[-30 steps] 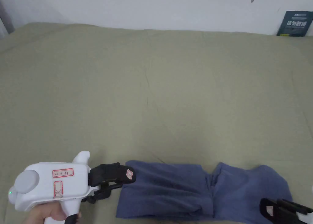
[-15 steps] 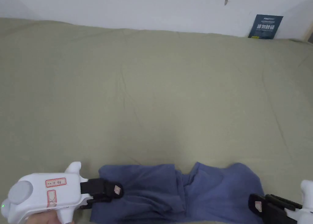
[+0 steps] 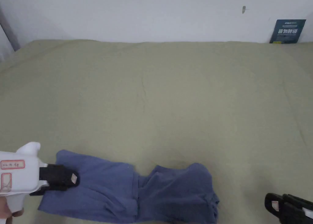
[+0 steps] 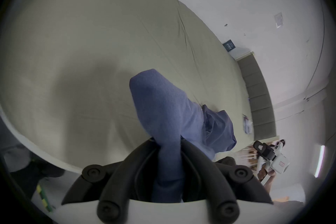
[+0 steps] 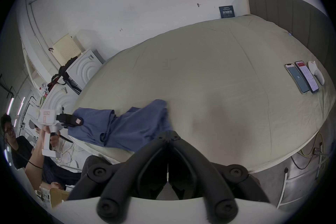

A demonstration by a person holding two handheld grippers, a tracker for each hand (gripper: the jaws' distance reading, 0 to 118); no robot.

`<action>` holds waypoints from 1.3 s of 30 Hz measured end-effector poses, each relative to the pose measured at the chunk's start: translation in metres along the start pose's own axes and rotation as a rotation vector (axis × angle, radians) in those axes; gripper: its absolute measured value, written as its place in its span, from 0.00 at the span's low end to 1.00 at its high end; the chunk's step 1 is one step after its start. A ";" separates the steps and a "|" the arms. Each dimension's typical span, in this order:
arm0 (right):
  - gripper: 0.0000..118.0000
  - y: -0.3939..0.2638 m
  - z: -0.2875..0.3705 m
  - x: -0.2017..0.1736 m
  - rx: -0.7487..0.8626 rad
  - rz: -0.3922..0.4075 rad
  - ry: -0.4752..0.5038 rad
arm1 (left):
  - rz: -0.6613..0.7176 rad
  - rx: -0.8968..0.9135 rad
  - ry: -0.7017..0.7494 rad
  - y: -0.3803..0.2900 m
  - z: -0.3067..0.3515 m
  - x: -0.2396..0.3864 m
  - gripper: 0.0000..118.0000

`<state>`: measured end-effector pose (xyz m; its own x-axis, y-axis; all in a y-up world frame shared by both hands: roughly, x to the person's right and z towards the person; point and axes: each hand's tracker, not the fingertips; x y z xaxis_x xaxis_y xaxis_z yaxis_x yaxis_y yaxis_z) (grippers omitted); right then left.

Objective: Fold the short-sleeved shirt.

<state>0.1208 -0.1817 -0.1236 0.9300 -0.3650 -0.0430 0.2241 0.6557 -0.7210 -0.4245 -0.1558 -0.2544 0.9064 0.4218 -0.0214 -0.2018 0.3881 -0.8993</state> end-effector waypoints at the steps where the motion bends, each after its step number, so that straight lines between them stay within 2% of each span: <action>1: 0.00 0.000 0.000 0.000 0.003 0.001 -0.001 | -0.024 -0.006 0.028 0.003 0.004 0.017 0.06; 5: 0.00 -0.003 0.004 0.003 0.012 -0.013 0.006 | -0.131 -0.011 0.034 0.009 0.004 0.090 0.07; 9: 0.00 -0.008 0.014 0.009 0.018 -0.017 0.010 | -0.227 -0.070 0.106 0.007 -0.021 0.162 0.07; 11: 0.00 -0.010 0.019 0.013 0.027 -0.016 0.003 | -0.254 -0.093 0.097 0.003 -0.038 0.190 0.07; 14: 0.00 -0.010 0.024 0.024 0.029 -0.030 0.001 | -0.329 -0.090 0.181 -0.005 -0.075 0.227 0.07; 18: 0.00 -0.012 0.031 0.037 0.040 -0.046 -0.014 | -0.509 -0.117 0.314 -0.040 -0.133 0.280 0.07; 19: 0.00 -0.013 0.033 0.041 0.044 -0.057 -0.013 | -0.542 -0.125 0.334 -0.050 -0.150 0.290 0.15; 20: 0.00 -0.013 0.034 0.045 0.046 -0.067 -0.016 | -0.534 -0.130 0.320 -0.058 -0.162 0.298 0.39; 21: 0.00 -0.014 0.034 0.049 0.047 -0.081 -0.023 | -0.522 -0.124 0.295 -0.066 -0.176 0.303 0.80; 22: 0.00 -0.015 0.035 0.053 0.048 -0.097 -0.032 | -0.526 -0.136 0.252 -0.073 -0.193 0.308 1.00; 23: 0.00 -0.016 0.036 0.055 0.045 -0.109 -0.041 | -0.579 -0.107 0.213 -0.079 -0.192 0.316 0.95; 25: 0.00 -0.017 0.041 0.061 0.045 -0.132 -0.053 | -0.527 -0.187 0.196 -0.078 -0.202 0.326 0.96; 27: 0.00 -0.017 0.047 0.064 0.052 -0.138 -0.055 | -0.463 -0.181 0.163 -0.074 -0.190 0.324 0.95; 28: 0.00 -0.017 0.049 0.065 0.055 -0.138 -0.056 | -0.431 -0.184 0.091 -0.073 -0.187 0.310 0.93; 30: 0.00 -0.016 0.049 0.066 0.055 -0.137 -0.064 | -0.347 -0.168 -0.054 -0.062 -0.159 0.291 0.82; 31: 0.00 -0.015 0.047 0.067 0.053 -0.136 -0.066 | -0.280 -0.134 -0.146 -0.055 -0.143 0.276 0.67; 32: 0.00 -0.015 0.046 0.066 0.052 -0.135 -0.067 | -0.245 -0.146 -0.182 -0.043 -0.134 0.263 0.41; 33: 0.00 -0.014 0.043 0.066 0.051 -0.133 -0.066 | -0.216 -0.114 -0.213 -0.036 -0.121 0.247 0.06; 34: 0.00 -0.013 0.041 0.064 0.048 -0.131 -0.064 | -0.187 -0.064 -0.225 -0.032 -0.110 0.232 0.02; 37: 0.00 -0.012 0.035 0.059 0.038 -0.139 -0.045 | -0.148 -0.061 -0.199 -0.018 -0.111 0.197 0.02; 38: 0.00 -0.012 0.033 0.057 0.037 -0.146 -0.039 | -0.084 -0.036 -0.221 -0.017 -0.114 0.186 0.02; 39: 0.00 -0.012 0.031 0.055 0.034 -0.147 -0.031 | -0.102 -0.031 -0.198 -0.012 -0.123 0.178 0.02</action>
<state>0.1780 -0.1887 -0.0957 0.8946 -0.4390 0.0832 0.3681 0.6186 -0.6942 -0.2154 -0.1865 -0.3007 0.8307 0.5350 0.1539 -0.0984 0.4131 -0.9053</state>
